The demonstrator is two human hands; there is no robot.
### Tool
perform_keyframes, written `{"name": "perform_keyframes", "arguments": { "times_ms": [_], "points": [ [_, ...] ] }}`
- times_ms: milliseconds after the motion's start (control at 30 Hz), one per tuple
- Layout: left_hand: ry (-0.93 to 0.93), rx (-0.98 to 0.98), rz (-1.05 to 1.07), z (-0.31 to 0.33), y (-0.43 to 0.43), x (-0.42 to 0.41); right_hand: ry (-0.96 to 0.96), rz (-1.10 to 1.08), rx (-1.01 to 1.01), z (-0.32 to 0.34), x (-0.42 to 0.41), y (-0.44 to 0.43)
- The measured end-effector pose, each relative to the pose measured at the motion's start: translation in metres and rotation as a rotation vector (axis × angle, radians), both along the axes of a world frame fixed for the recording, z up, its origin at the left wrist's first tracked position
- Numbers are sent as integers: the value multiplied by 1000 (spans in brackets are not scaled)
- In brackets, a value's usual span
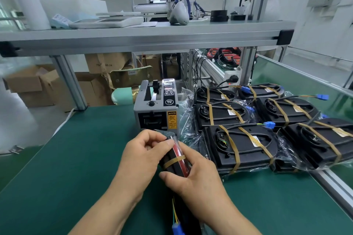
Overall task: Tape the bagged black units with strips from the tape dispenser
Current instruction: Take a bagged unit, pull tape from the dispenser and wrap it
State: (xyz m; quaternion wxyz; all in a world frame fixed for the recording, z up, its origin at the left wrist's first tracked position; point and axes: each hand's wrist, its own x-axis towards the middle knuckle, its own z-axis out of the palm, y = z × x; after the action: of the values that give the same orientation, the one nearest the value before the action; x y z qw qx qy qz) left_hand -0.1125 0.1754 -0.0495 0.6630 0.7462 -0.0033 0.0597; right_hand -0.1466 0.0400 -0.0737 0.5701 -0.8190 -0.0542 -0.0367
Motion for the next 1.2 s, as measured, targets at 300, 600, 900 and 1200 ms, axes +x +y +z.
{"name": "perform_keyframes", "arguments": {
  "times_ms": [300,600,900,1200],
  "points": [
    [51,-117,-138,0,4,-3,-30,38,133,-4,0,-5],
    [-44,-124,-88,6,-5,-9,-138,29,135,-9,-13,-11],
    [-453,24,-98,6,-11,-17,-288,37,200,-16,-6,-15],
    [-738,225,-94,-15,-13,-29,-224,113,308,-22,-14,-25]
  ]
}}
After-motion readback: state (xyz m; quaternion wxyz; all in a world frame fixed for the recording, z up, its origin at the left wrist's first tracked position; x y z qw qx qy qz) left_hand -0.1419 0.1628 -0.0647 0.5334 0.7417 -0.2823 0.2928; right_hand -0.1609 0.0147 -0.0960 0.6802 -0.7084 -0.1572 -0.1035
